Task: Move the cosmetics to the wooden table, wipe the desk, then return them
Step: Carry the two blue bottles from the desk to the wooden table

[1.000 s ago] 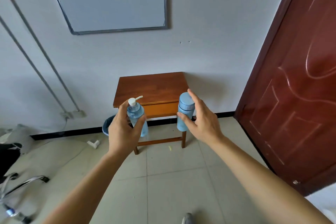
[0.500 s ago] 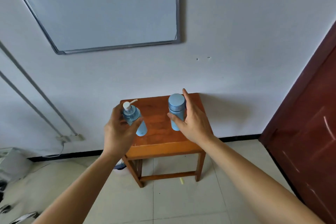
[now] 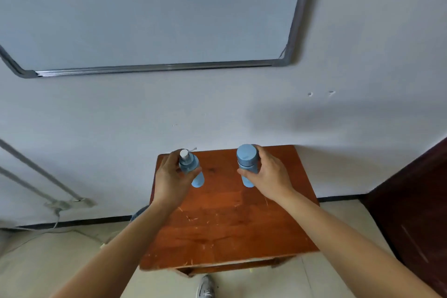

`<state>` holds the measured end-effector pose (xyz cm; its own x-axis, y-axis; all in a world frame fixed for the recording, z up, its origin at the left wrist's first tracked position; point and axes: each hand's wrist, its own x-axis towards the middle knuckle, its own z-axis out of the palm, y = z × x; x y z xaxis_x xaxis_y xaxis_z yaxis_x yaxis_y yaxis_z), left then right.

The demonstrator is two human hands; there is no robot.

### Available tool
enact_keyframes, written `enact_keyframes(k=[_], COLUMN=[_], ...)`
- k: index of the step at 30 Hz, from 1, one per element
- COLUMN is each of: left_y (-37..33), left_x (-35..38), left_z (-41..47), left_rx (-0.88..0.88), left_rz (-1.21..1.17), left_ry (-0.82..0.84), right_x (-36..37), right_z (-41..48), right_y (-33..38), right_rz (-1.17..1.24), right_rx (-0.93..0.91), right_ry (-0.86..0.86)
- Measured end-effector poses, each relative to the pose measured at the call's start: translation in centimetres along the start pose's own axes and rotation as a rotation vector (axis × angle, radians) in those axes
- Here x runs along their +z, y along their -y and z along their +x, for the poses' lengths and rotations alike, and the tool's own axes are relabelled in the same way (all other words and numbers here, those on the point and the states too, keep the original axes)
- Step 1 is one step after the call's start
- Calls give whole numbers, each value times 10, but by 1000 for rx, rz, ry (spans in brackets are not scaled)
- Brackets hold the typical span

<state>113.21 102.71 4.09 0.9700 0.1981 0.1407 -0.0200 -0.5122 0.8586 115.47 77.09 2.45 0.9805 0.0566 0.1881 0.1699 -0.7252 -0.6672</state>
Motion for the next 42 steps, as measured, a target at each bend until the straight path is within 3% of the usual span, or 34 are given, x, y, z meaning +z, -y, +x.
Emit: enact_keyframes(k=[5,11,22,31,35,42], left_y=[47,98,123,124,116,72], left_x=[24,54,87,87,79,82], left_z=[84,144,183,185,159,112], left_rx=[-26,-74,-32,-113,-47,260], left_rz=[109,63,140,124,316,441], left_ry=[75,142,270,290,285,213], right_x=[46,99,143,147,131,44], right_z=[71,128,162,159,132,40], right_y=[-15,-32,-39,-39,-39,-72], right_rz=[80,101,176,-35,-149,-415], right_rx=[145,229,278,287,270,230], right_ry=[39,34,72,120,165,-35])
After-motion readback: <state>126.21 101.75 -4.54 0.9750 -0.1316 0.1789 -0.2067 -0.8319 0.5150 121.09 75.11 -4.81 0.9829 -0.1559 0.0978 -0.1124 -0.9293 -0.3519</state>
